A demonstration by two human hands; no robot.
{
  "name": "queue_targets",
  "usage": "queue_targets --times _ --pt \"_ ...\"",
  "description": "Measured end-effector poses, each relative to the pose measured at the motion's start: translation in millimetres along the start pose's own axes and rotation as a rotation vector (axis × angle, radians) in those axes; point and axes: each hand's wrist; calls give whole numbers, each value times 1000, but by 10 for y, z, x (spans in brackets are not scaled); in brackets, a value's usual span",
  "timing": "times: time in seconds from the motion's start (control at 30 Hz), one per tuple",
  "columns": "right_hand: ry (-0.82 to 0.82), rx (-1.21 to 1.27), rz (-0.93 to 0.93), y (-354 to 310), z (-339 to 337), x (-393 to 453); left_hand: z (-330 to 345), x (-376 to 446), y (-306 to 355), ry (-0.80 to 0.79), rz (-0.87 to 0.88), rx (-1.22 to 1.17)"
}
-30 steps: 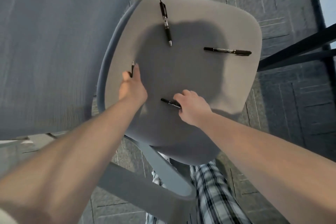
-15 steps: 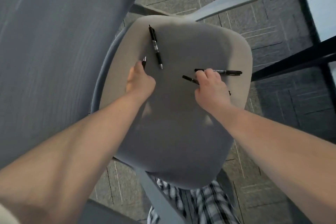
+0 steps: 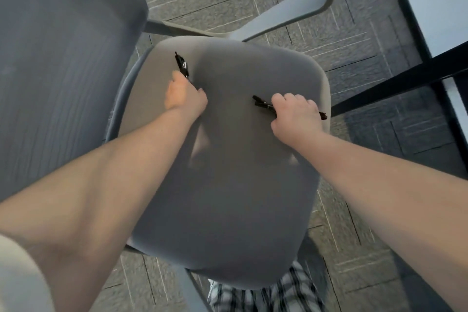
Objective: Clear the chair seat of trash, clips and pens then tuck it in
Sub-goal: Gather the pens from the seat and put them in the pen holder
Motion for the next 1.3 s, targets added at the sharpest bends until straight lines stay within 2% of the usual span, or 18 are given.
queue_targets --times 0.13,0.27,0.57,0.73,0.83,0.9,1.03,1.3 --pt "-24 22 35 21 -46 -38 -46 -95 50 -148 10 62" --pt "-42 142 110 14 -194 -153 -136 -261 37 -277 88 -5" --pt "1 445 332 -3 -869 -581 -685 -815 216 -381 324 28" --pt "212 702 445 33 -1265 -1041 -1105 -1329 442 -478 526 -93" --pt "350 822 532 36 -1538 -1453 -1260 -1711 587 -474 634 -104" --pt "435 848 574 64 -1724 -1779 -1293 -1977 698 -494 683 -108" --pt "504 882 672 189 -2037 -2494 -1262 -2639 926 -579 798 -79" --pt "708 979 826 656 -2310 -3890 -1064 -4260 1260 -614 1085 65"
Point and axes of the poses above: each hand's wrist, its own x-axis towards the middle knuckle, its own z-axis out of the palm, y = z × x, and after that the axes turned 12 degrees about -z, right-handed
